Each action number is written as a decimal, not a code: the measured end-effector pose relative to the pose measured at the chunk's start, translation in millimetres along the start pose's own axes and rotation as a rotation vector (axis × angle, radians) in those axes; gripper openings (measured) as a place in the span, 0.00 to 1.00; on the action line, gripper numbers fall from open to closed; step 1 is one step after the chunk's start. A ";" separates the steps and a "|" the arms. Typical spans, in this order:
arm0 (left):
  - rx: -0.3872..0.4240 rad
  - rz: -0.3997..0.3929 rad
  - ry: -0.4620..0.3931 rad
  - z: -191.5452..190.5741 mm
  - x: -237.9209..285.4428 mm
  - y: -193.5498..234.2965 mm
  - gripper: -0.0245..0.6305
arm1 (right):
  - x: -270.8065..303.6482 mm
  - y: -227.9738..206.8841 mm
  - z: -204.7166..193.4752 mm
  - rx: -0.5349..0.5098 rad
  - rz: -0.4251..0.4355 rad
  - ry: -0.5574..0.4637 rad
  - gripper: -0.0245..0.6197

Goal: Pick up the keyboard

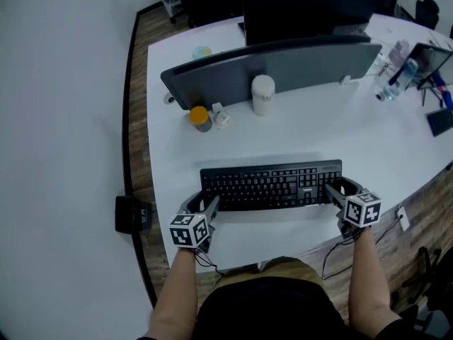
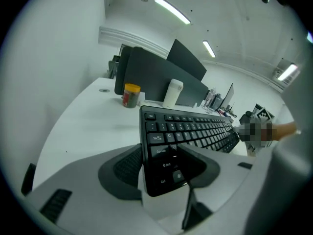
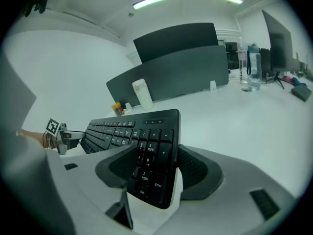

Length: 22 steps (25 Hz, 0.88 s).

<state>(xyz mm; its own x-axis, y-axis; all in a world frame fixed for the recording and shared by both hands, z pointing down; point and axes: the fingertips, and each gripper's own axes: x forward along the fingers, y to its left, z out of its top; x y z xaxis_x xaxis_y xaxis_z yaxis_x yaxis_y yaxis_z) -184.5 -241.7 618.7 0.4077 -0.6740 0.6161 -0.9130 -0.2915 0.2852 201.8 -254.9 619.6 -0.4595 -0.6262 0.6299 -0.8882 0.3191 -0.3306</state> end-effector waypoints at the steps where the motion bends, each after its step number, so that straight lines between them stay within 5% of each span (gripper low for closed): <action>1: 0.012 0.001 -0.023 9.9 -4.2 -1.7 0.37 | -3.8 2.5 9.4 -0.011 0.000 -0.022 0.45; 14: 0.255 0.025 -0.364 169.6 -85.5 -31.8 0.38 | -84.0 52.8 150.8 -0.182 -0.010 -0.372 0.45; 22: 0.333 0.038 -0.562 222.2 -152.5 -49.8 0.38 | -148.5 99.4 210.5 -0.326 -0.032 -0.587 0.45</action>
<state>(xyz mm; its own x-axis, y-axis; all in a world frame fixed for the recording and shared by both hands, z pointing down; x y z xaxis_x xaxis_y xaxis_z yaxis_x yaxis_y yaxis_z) -204.0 -275.3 347.4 0.3890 -0.9137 0.1173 -0.9185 -0.3946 -0.0275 183.0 -279.9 345.3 -0.4355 -0.8924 0.1183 -0.8999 0.4351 -0.0306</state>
